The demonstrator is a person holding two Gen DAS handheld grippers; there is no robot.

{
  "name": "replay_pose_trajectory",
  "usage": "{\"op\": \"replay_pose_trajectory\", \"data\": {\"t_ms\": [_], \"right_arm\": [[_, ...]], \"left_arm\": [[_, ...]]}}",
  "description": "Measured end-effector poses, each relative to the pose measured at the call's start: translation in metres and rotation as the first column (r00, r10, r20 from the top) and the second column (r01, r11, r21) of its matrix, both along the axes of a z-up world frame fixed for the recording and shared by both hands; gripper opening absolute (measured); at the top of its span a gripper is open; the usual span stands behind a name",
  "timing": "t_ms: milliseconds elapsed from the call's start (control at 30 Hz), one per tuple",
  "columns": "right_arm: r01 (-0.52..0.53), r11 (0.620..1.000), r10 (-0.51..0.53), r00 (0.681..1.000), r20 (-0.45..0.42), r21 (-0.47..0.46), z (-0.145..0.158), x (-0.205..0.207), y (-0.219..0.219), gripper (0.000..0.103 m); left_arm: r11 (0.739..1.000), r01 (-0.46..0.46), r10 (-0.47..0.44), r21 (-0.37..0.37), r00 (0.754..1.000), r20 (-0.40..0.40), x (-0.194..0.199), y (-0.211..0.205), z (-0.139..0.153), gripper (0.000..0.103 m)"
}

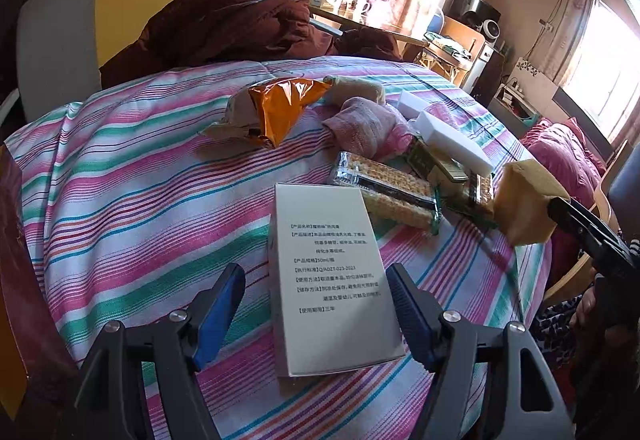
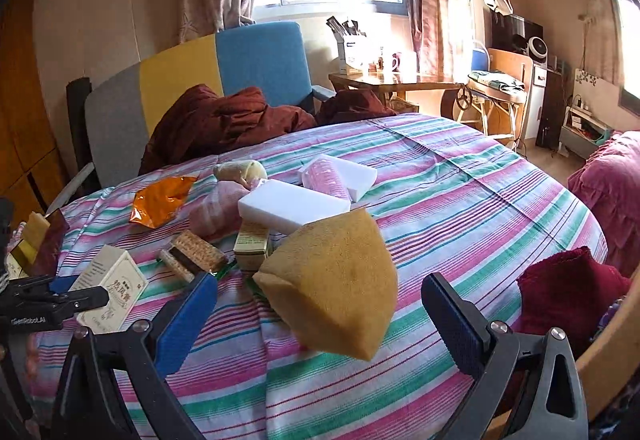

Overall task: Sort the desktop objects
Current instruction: 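Grasp a second white box with the left tool while the right tool grasps a yellow sponge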

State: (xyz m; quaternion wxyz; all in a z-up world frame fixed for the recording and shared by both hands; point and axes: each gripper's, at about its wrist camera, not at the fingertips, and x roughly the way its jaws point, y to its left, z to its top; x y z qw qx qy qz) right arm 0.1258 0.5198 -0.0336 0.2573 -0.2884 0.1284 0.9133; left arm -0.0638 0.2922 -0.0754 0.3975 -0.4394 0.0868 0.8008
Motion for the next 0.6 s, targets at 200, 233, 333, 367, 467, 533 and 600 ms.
{"op": "replay_pose_trajectory", "data": {"t_ms": [200, 233, 333, 367, 467, 533, 600], "right_arm": [[0.012, 1.0, -0.012, 0.997, 0.08, 0.004, -0.02, -0.008, 0.0, 0.075], [0.012, 1.0, -0.013, 0.996, 0.091, 0.008, -0.022, -0.008, -0.001, 0.069], [0.01, 0.999, -0.014, 0.996, 0.084, 0.039, -0.025, -0.001, -0.006, 0.063], [0.009, 0.999, -0.013, 0.996, 0.083, 0.048, -0.024, 0.0, -0.008, 0.062], [0.006, 0.998, -0.011, 0.997, 0.073, 0.065, -0.02, 0.002, -0.011, 0.061], [-0.003, 0.997, -0.002, 0.998, 0.063, 0.079, -0.014, 0.003, -0.015, 0.06], [-0.02, 0.995, 0.014, 0.998, 0.061, 0.1, -0.009, 0.001, -0.02, 0.06]], "left_arm": [[1.0, -0.024, 0.024, -0.008, 0.997, 0.071, -0.01, -0.002, -0.015, 0.073], [1.0, -0.023, 0.023, -0.004, 0.997, 0.067, -0.01, -0.003, -0.016, 0.073], [1.0, -0.01, 0.01, 0.0, 0.999, 0.047, -0.005, -0.004, -0.016, 0.058], [1.0, -0.003, 0.003, 0.01, 0.999, 0.039, -0.003, -0.005, -0.015, 0.058], [0.999, 0.002, -0.002, 0.034, 1.0, 0.008, 0.002, -0.01, -0.01, 0.056], [0.999, -0.001, 0.001, 0.046, 1.0, -0.005, 0.005, -0.015, -0.006, 0.056], [0.998, -0.006, 0.007, 0.056, 1.0, -0.02, 0.008, -0.021, -0.001, 0.056]]}}
